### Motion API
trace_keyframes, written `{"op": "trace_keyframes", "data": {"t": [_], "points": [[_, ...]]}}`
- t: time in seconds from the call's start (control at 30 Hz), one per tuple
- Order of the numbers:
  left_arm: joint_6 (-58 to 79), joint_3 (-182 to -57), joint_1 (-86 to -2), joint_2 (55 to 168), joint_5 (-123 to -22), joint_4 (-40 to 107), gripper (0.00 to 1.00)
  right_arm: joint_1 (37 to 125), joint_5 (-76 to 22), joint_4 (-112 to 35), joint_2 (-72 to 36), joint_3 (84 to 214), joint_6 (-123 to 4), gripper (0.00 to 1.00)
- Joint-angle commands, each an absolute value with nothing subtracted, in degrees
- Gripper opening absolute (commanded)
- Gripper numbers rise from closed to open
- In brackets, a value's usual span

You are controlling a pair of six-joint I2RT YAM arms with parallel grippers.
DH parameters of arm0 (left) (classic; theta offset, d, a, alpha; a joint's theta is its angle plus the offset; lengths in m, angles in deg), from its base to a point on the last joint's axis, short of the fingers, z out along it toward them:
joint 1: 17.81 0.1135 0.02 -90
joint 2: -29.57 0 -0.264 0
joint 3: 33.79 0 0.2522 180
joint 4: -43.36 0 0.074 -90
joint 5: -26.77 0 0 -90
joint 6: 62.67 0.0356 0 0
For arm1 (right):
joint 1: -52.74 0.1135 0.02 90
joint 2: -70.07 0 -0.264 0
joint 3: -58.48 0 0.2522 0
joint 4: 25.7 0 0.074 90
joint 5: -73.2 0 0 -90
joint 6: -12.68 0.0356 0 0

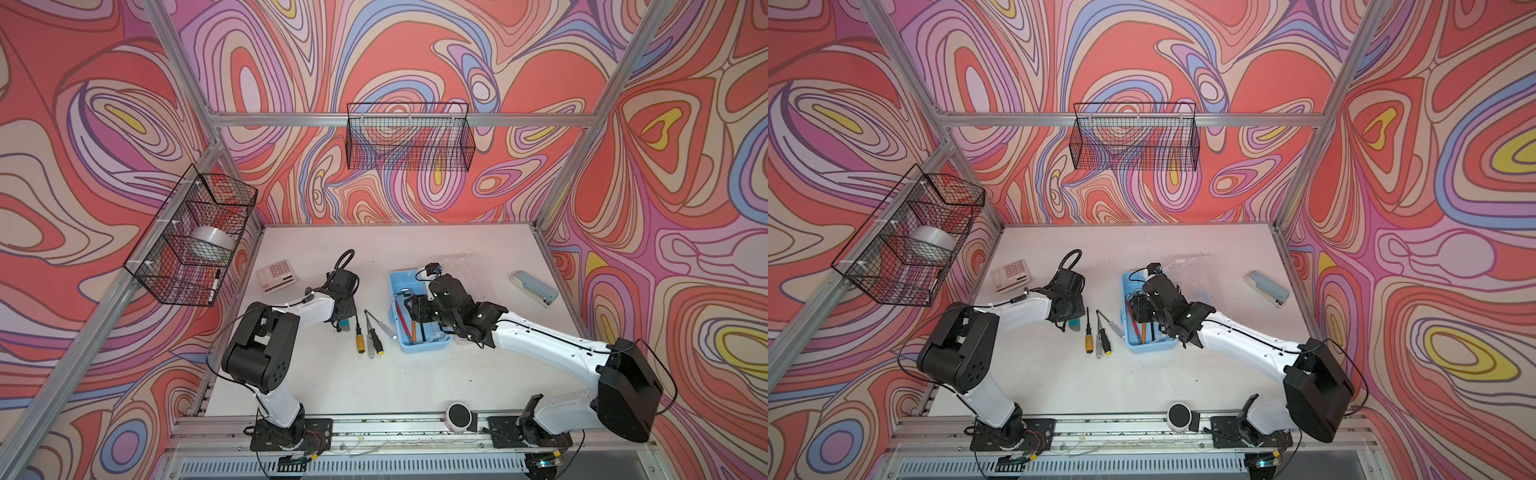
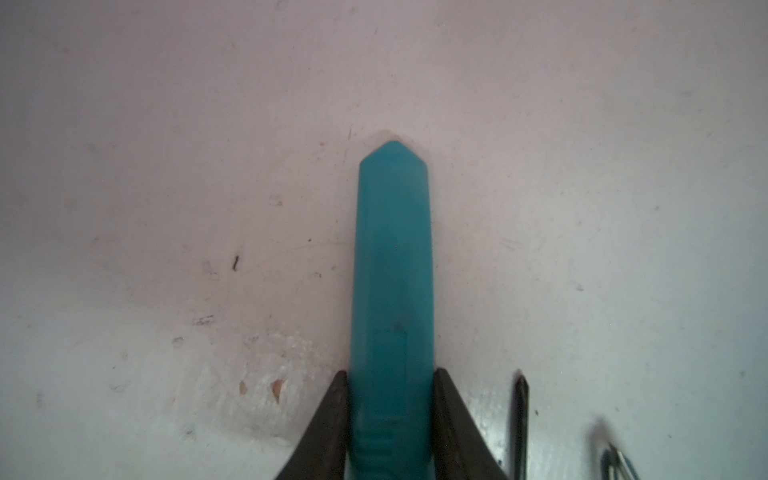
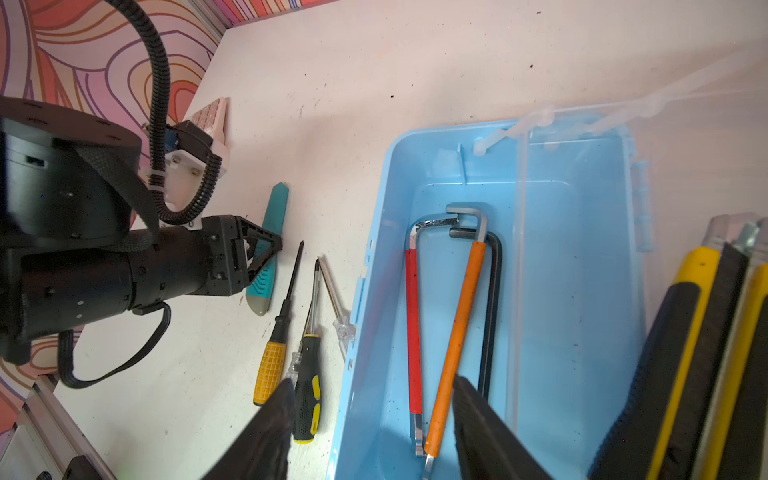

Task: Pack the tool kit
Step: 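Lower the left gripper onto the teal utility knife and grasp it, then lift the teal utility knife and lower it into the blue box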

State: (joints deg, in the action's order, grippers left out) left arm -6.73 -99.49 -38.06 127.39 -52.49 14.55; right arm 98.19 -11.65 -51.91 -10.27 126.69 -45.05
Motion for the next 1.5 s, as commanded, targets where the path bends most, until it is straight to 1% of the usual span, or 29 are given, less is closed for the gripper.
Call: {"op": "trace_keyframes", "data": {"t": [0.0, 0.23, 0.43, 0.57, 0.83, 1.0, 1.1, 1.2, 1.33, 1.47], "points": [[-6.31, -100.03, -37.77, 129.08, -53.17, 12.27, 0.28, 98.35, -10.56, -51.72, -10.53, 126.82, -44.85, 0.62], [-6.77, -99.28, -37.84, 127.90, -54.46, 12.63, 0.25, 98.35, -10.29, -51.70, -10.22, 126.74, -44.76, 0.62], [-7.66, -98.88, -37.77, 123.43, -57.28, 11.53, 0.25, 98.33, -10.12, -51.51, -10.03, 126.56, -44.45, 0.62], [-9.87, -97.74, -37.76, 117.94, -61.28, 11.39, 0.24, 98.35, -10.13, -51.26, -9.82, 126.36, -44.20, 0.62], [-16.23, -95.04, -38.30, 102.84, -68.99, 12.21, 0.23, 98.27, -9.06, -51.25, -7.16, 126.11, -43.91, 0.62], [-19.24, -96.97, -44.22, 98.15, -66.74, 12.22, 0.23, 97.94, -4.46, -53.48, -2.35, 126.31, -45.21, 0.62], [-20.54, -99.36, -49.47, 99.04, -65.14, 13.92, 0.24, 97.12, -1.58, -55.63, 1.22, 126.14, -45.68, 0.62], [-21.61, -102.35, -53.93, 102.63, -65.45, 17.12, 0.24, 95.74, -0.14, -57.09, 4.85, 125.17, -46.11, 0.62], [-21.54, -107.85, -59.38, 109.68, -65.59, 19.99, 0.24, 93.63, 0.73, -58.73, 8.57, 123.68, -46.45, 0.62], [-21.29, -112.93, -62.68, 116.76, -66.20, 21.35, 0.24, 92.48, 1.38, -59.67, 10.76, 122.64, -46.43, 0.62]]}}
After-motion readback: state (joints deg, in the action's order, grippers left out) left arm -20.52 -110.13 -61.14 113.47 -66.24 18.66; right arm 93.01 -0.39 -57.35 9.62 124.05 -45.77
